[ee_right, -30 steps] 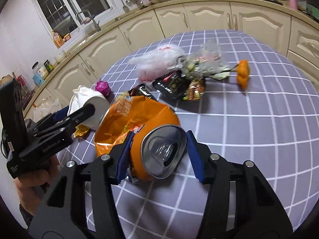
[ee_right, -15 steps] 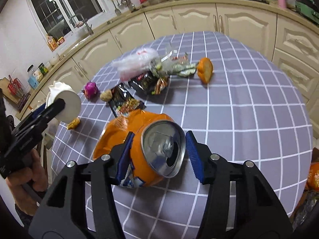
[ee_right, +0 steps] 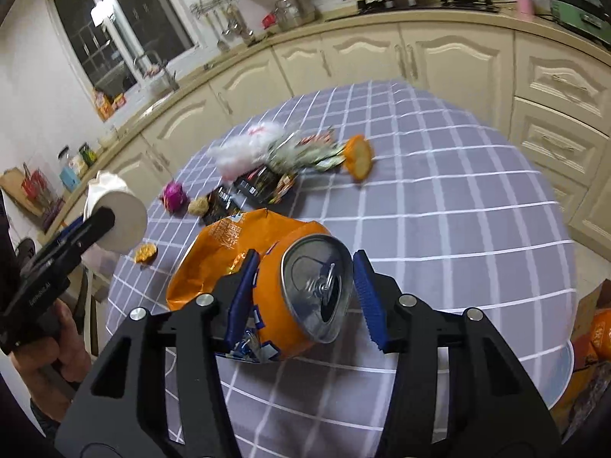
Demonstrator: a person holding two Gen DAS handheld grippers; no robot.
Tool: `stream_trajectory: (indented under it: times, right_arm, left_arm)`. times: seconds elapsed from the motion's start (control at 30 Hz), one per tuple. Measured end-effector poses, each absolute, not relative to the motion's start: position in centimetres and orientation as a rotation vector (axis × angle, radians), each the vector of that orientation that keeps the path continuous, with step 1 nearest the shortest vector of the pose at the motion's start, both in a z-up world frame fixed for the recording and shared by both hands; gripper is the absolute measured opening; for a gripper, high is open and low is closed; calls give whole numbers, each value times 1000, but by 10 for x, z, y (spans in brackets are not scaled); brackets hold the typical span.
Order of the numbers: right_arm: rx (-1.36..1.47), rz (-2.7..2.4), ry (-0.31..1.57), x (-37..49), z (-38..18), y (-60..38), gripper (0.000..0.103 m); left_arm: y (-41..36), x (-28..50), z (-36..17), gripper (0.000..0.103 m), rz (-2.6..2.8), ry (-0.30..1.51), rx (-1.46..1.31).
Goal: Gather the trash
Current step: 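Carry the cup and can to the blue bin and open both tools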
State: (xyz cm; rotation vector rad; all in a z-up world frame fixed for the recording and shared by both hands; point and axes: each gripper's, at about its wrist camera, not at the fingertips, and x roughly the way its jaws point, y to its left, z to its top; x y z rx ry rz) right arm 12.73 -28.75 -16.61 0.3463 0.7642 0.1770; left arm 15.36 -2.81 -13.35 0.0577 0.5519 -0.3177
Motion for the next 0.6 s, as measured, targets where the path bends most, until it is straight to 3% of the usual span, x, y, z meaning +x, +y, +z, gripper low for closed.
stream_trajectory:
  times: [0.33, 0.6]
  right_arm:
    - [467, 36, 639, 80, -140, -385, 49]
    - [560, -214, 597, 6, -155, -499, 49]
  left_arm:
    - [-105, 131, -119, 68, -472, 527, 75]
    - [-221, 104, -124, 68, -699, 542, 144]
